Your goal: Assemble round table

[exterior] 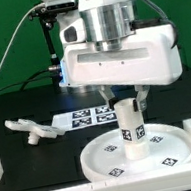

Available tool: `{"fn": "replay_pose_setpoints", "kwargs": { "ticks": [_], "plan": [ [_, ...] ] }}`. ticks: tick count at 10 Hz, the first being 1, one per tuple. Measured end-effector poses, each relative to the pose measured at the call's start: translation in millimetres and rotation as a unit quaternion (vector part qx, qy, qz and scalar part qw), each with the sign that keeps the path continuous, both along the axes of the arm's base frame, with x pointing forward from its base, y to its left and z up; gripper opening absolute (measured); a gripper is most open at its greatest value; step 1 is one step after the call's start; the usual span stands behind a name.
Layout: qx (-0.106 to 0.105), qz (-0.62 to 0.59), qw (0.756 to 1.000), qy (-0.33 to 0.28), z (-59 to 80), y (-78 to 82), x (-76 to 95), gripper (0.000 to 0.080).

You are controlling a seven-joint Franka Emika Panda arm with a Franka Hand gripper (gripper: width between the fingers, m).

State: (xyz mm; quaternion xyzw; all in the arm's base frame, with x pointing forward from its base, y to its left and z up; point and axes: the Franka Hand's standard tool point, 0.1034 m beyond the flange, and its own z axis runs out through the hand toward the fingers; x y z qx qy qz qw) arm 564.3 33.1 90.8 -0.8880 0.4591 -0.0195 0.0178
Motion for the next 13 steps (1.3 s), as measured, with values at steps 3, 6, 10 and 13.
{"fn": "replay_pose_setpoints", "kwargs": {
  "ticks": [3,6,10,13],
  "plan": [
    [0.03,-0.237,0.971,0.005,-1.4,4.1,-2.3,0.0403],
    [0.037,-0.312,0.949,0.004,-2.5,6.9,-2.9,0.0454],
    [0.018,-0.042,0.999,0.015,-3.1,4.6,-6.3,0.0647],
    [0.009,0.072,0.997,0.002,-2.3,3.5,-6.8,0.0649]
  ]
}}
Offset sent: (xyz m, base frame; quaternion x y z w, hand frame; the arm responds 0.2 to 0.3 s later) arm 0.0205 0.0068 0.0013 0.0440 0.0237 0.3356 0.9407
